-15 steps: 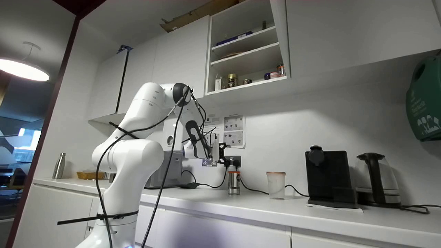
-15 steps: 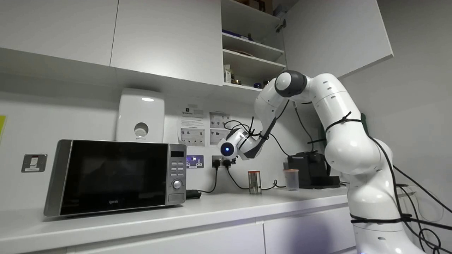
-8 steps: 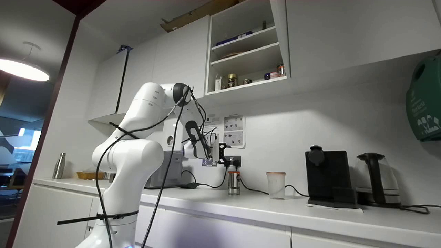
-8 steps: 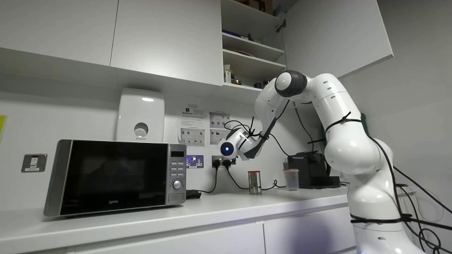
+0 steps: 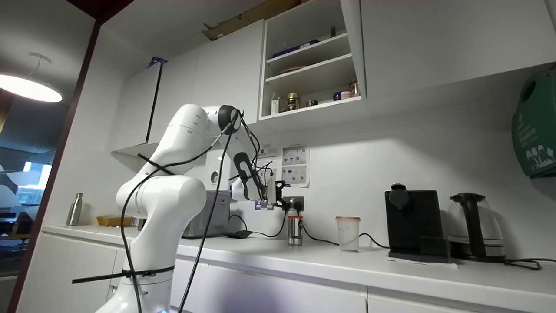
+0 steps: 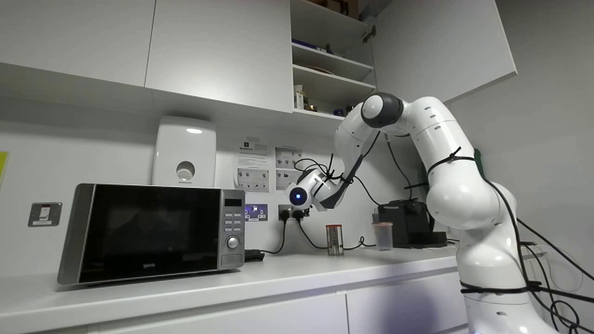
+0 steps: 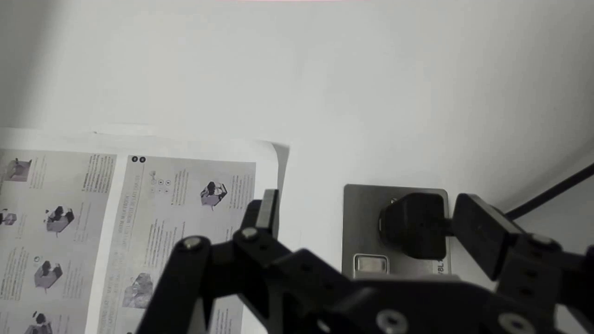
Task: Turn on the wall socket on the right
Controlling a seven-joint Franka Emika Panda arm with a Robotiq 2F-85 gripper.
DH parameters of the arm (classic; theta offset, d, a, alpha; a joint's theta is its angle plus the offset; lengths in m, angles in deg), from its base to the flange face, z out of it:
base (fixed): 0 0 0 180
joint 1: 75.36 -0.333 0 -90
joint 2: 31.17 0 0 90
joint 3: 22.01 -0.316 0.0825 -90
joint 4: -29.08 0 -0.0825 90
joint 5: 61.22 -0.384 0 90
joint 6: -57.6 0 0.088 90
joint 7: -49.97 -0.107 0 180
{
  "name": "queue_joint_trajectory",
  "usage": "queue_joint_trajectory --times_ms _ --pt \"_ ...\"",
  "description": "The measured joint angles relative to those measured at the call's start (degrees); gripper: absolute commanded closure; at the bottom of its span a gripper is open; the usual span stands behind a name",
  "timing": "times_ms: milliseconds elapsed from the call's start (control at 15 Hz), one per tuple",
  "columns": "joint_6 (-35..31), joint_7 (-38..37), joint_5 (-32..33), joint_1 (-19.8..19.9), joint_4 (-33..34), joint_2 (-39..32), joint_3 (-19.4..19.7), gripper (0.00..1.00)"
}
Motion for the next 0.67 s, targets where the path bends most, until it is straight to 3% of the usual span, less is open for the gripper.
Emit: queue_joint_trajectory --times_ms 400,667 --pt "2.22 -6.02 9.39 0.0 0.6 -5.82 -0.12 0.0" --pt "9.5 -7.53 19.76 -0.23 2.32 -12.32 -0.36 0.0"
